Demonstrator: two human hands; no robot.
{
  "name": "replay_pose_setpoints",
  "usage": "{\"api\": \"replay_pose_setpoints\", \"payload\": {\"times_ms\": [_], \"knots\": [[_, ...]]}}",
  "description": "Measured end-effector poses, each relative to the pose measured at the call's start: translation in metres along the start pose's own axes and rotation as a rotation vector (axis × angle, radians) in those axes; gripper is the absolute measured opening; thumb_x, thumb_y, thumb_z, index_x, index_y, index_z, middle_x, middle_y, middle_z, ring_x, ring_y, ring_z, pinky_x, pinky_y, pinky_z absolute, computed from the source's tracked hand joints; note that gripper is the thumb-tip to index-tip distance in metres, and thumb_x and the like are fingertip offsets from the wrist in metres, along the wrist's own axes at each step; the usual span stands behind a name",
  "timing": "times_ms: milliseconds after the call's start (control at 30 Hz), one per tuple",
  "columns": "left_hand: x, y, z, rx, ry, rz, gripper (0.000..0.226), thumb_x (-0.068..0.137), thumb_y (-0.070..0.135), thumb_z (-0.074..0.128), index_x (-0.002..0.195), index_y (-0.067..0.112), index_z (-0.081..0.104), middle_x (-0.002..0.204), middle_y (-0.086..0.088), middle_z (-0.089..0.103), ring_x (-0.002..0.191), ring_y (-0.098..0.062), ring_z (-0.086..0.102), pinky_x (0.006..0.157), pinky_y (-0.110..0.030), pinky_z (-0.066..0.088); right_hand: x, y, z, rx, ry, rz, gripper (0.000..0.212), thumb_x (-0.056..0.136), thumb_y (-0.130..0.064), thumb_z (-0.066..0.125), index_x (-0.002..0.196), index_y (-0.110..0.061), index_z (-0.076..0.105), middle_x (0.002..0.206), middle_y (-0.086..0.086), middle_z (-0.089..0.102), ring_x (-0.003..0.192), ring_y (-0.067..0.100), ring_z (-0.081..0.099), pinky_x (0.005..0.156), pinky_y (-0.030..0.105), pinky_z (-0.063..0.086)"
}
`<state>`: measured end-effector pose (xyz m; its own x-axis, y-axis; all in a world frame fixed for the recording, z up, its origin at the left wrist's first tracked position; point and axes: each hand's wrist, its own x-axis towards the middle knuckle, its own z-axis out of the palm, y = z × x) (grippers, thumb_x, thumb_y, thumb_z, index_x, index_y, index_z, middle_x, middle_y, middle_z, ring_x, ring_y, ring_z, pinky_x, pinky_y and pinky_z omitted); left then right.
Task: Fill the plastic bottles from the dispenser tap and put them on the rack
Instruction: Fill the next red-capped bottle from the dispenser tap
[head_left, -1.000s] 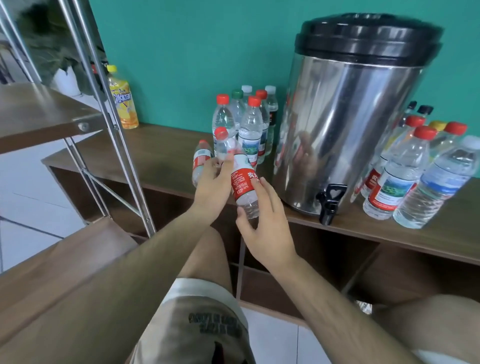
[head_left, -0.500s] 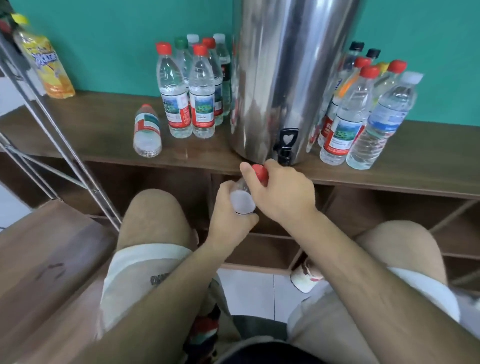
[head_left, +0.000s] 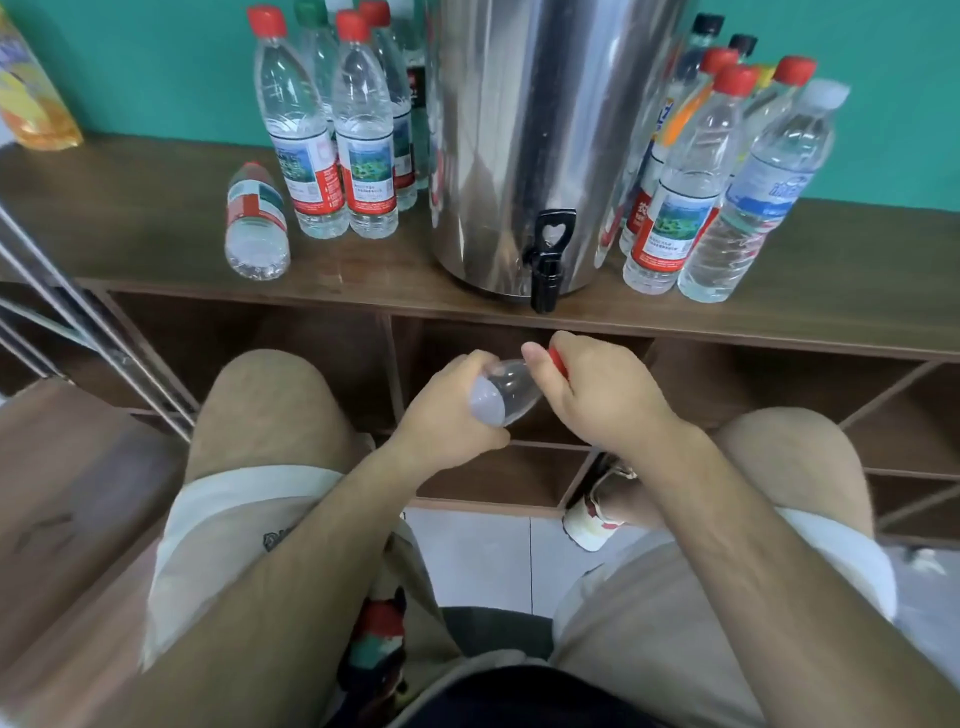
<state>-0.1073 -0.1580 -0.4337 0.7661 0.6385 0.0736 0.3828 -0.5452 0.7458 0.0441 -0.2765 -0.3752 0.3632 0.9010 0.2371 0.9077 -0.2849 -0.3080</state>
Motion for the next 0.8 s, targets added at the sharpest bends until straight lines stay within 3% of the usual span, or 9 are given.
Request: {"api": "replay_pose_setpoints", "payload": {"times_ms": [200, 267, 333, 400, 500, 600, 700, 800], "knots": [[0.009, 0.001, 0.005, -0.04, -0.084, -0.024, 0.064, 0.057, 0.026, 0.086, 0.111, 0.036, 0.053, 0.107, 0.014, 0.058, 0.093, -0.011, 0.062, 0.07, -0.028, 0.05, -0.005, 0.021, -0.008, 0.18, -0.122, -0.038, 0.046, 0.102, -0.063, 0.035, 0.088, -0.022, 0.051, 0.085, -0.004, 0.054, 0.077, 0.017, 0.054, 0.069, 0.038, 0.045], [0.01, 0.002, 0.007, -0.114, -0.106, -0.058, 0.063, 0.055, 0.026, 0.084, 0.107, 0.04, 0.053, 0.106, 0.013, 0.06, 0.095, -0.014, 0.063, 0.069, -0.027, 0.048, -0.003, 0.025, -0.013, 0.251, -0.106, -0.102, 0.032, 0.105, -0.044, 0.051, 0.103, -0.013, 0.06, 0.097, -0.001, 0.056, 0.089, 0.019, 0.056, 0.083, 0.038, 0.048], [0.011, 0.002, 0.009, -0.199, -0.129, -0.1, 0.061, 0.053, 0.027, 0.082, 0.104, 0.043, 0.054, 0.105, 0.011, 0.062, 0.096, -0.018, 0.064, 0.07, -0.029, 0.051, 0.0, 0.028, -0.018, 0.32, -0.079, -0.187, 0.016, 0.103, -0.02, 0.063, 0.115, -0.01, 0.065, 0.108, 0.0, 0.057, 0.099, 0.013, 0.056, 0.092, 0.026, 0.046], [0.013, 0.0, 0.01, -0.253, -0.16, -0.138, 0.06, 0.055, 0.028, 0.082, 0.104, 0.044, 0.054, 0.103, 0.006, 0.066, 0.093, -0.021, 0.069, 0.07, -0.034, 0.058, 0.002, 0.035, -0.019, 0.386, 0.02, -0.219, 0.022, 0.099, -0.007, 0.066, 0.121, -0.01, 0.067, 0.115, 0.0, 0.058, 0.103, 0.002, 0.055, 0.093, 0.014, 0.041], [0.018, -0.006, 0.014, -0.312, -0.164, -0.198, 0.058, 0.058, 0.027, 0.084, 0.106, 0.045, 0.054, 0.103, 0.004, 0.068, 0.091, -0.025, 0.072, 0.072, -0.036, 0.062, 0.01, 0.05, -0.018, 0.481, 0.251, -0.017, 0.025, 0.097, -0.014, 0.072, 0.118, -0.026, 0.065, 0.114, -0.01, 0.061, 0.104, -0.001, 0.059, 0.091, 0.013, 0.047], [0.024, -0.007, 0.021, -0.357, -0.138, -0.227, 0.061, 0.064, 0.028, 0.088, 0.108, 0.05, 0.051, 0.111, 0.008, 0.064, 0.095, -0.023, 0.07, 0.067, -0.023, 0.056, 0.026, 0.066, -0.014, 0.584, 0.344, 0.276, 0.029, 0.092, -0.023, 0.08, 0.112, -0.028, 0.06, 0.112, -0.003, 0.067, 0.099, 0.005, 0.066, 0.091, 0.02, 0.054], [0.033, -0.005, 0.031, -0.41, -0.085, -0.225, 0.064, 0.068, 0.029, 0.091, 0.112, 0.053, 0.049, 0.116, 0.013, 0.06, 0.101, -0.02, 0.066, 0.071, -0.022, 0.053, 0.041, 0.072, -0.005, 0.486, 0.369, 0.318, 0.022, 0.092, -0.026, 0.08, 0.103, -0.028, 0.062, 0.108, -0.006, 0.065, 0.101, 0.009, 0.065, 0.091, 0.024, 0.055], [0.039, -0.005, 0.038, -0.445, -0.038, -0.212, 0.066, 0.07, 0.032, 0.092, 0.115, 0.051, 0.049, 0.117, 0.015, 0.06, 0.104, -0.018, 0.065, 0.076, -0.023, 0.054, 0.053, 0.075, 0.004, 0.367, 0.356, 0.315, 0.018, 0.094, -0.029, 0.076, 0.108, -0.028, 0.065, 0.112, -0.008, 0.065, 0.111, 0.014, 0.059, 0.096, 0.028, 0.049]]}}
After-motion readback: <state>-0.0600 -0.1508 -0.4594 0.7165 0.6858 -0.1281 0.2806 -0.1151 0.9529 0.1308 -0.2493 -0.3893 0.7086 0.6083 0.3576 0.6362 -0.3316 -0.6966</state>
